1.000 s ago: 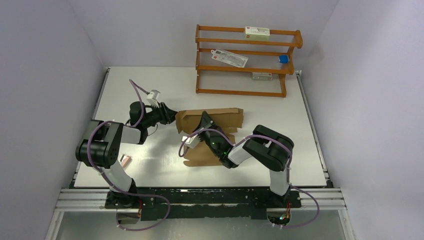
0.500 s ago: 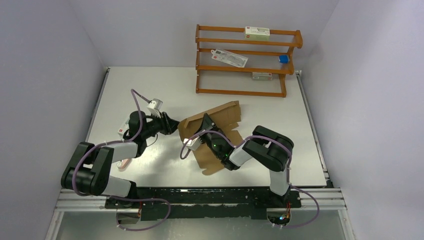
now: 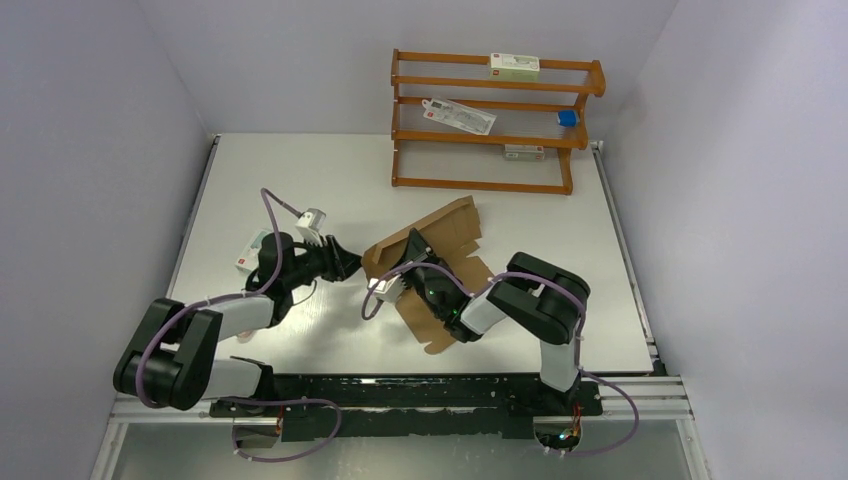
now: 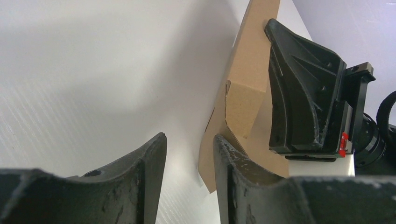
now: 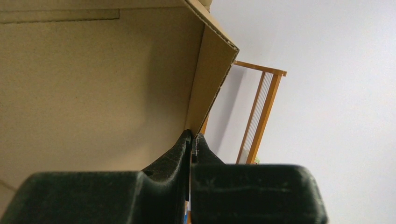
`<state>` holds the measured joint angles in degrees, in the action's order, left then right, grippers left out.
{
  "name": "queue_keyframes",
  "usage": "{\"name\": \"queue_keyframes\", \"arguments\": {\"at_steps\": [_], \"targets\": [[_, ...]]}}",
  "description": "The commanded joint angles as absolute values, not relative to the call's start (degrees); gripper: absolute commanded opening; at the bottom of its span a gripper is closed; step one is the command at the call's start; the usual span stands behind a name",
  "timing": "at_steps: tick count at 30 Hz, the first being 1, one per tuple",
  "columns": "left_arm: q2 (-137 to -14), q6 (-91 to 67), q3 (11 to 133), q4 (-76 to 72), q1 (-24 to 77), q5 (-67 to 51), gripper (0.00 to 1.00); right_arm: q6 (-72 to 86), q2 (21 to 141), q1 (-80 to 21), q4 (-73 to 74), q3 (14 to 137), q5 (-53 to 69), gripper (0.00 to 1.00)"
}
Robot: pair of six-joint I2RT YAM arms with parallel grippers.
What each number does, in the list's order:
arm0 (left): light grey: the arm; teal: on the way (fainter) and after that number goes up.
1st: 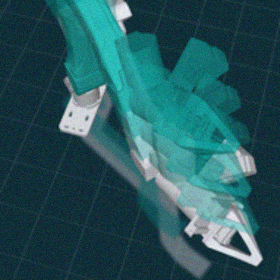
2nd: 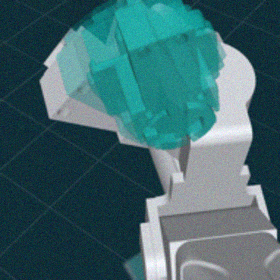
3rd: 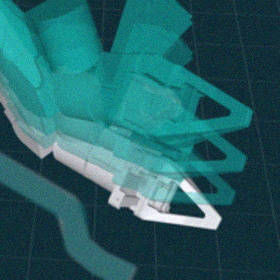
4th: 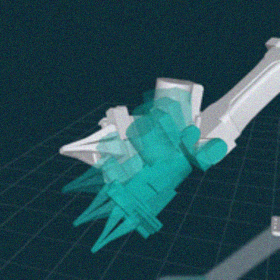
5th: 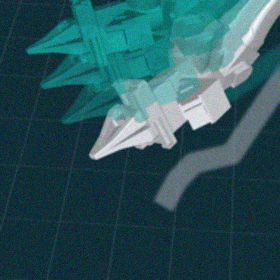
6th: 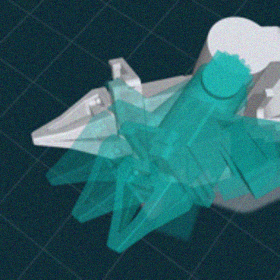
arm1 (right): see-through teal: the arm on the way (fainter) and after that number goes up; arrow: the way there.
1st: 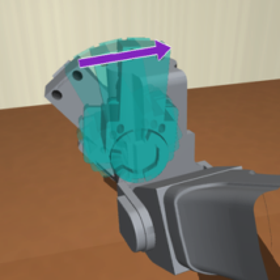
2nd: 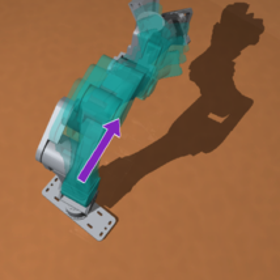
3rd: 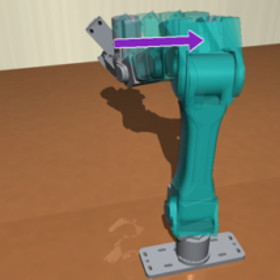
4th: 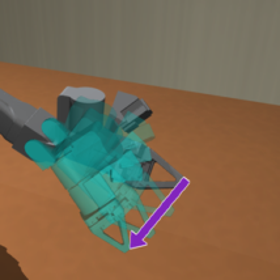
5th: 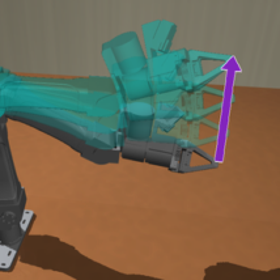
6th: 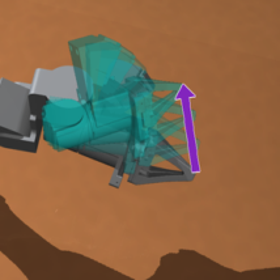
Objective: Fold the paper box
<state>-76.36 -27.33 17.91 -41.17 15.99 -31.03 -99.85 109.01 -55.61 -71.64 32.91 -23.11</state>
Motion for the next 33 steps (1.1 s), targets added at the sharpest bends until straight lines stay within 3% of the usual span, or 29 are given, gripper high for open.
{"name": "queue_keyframes", "arguments": {"at_steps": [1, 4, 9, 22, 33], "targets": [[-73.6, -30.5, 17.7, -38.8, 16.7, -28.7, 0.49, -97.9, 107.3, -55.6, -76.9, 32.8, -22.6, 0.0], [-72.7, -30.2, 20.5, -32.8, 16.6, -21.8, 0.53, -94.5, 105.4, -55.6, -71.3, 34.6, -22.4, 0.0], [-76.7, -28.6, 25.7, -32.0, 16.3, -19.8, 0.57, -89.8, 103.2, -55.3, -63.0, 38.1, -22.9, 0.0], [-83.6, -29.9, 28.0, -38.3, 15.2, -24.3, 0.4, -78.1, 100.6, -53.2, -43.9, 45.3, -23.3, 0.0], [-85.2, -39.9, 24.4, -48.5, 17.0, -30.1, 0.38, -68.5, 102.2, -53.3, -37.0, 48.1, -25.2, 0.0]]}}
